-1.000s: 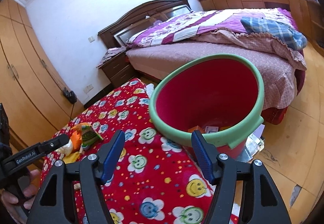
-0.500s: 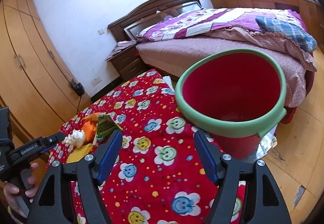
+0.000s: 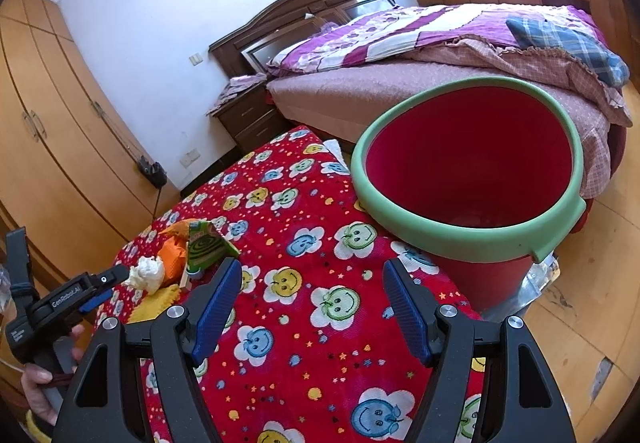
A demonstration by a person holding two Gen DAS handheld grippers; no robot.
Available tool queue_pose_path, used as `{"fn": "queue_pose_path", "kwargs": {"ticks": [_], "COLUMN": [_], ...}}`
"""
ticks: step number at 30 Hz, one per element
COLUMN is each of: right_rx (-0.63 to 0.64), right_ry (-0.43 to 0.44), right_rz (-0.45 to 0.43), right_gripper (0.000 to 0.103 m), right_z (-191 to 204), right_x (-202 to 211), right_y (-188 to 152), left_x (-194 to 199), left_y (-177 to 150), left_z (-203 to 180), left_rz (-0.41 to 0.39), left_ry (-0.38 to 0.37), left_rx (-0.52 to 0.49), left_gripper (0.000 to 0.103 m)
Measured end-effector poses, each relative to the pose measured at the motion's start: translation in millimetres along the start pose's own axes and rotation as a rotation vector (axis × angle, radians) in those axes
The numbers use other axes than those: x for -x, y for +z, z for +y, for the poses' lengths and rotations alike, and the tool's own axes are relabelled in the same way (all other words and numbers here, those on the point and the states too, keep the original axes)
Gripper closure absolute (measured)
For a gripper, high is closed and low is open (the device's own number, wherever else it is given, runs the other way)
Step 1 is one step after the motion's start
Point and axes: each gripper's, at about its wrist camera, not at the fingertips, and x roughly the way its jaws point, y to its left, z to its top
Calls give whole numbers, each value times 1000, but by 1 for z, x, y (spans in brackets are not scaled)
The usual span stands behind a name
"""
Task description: Collect trash
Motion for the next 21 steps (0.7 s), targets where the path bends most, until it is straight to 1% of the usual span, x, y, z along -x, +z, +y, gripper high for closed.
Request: {"fn": "queue_pose_path", "kwargs": {"ticks": [4,10,14,18,21], "right_rx": [9,23,47,88,129], "right_ry": [-2,-20,-21,-14,-5], "right_rz": [24,22,36,45,58], "right_gripper": [29,29,29,29,29], "right_z": [-1,1,10,25,41], "right_x": [-8,-16,-25,-35,-44], "right_y": [0,1,7,10,12], "left_x": [-16,-39,-49,-55,-59], "left_y": [4,10,13,11,9], "left_z": [-5,-2,5,8,14], "left_rz": [32,45,54,79,99], "left_ry": [-8,28,26,3,-9], "left_rx": [-15,-12,-4,6,45], "left_gripper": [26,26,26,26,40]}}
